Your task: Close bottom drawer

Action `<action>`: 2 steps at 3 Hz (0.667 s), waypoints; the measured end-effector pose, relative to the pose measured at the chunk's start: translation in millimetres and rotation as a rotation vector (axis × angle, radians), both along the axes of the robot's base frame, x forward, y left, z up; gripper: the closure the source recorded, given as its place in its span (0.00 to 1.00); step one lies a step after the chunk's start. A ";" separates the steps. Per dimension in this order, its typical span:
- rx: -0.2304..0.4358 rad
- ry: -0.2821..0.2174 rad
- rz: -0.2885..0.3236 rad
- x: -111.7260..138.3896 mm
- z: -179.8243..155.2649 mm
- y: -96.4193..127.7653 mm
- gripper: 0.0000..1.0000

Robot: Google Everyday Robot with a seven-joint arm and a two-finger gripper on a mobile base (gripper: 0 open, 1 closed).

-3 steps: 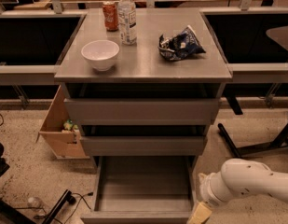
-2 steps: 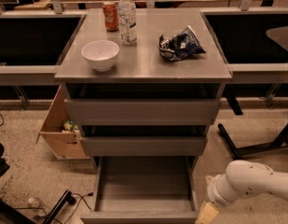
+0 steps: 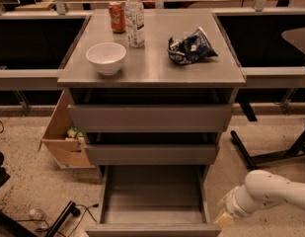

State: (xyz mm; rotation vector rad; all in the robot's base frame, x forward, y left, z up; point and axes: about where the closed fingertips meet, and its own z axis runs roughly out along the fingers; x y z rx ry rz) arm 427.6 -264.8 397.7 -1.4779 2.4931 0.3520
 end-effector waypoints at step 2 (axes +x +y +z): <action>0.005 0.019 -0.001 -1.2 -8.3 2.4 0.96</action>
Offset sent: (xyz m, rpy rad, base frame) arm -0.0011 0.0031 -0.0150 0.0077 0.0348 -0.0056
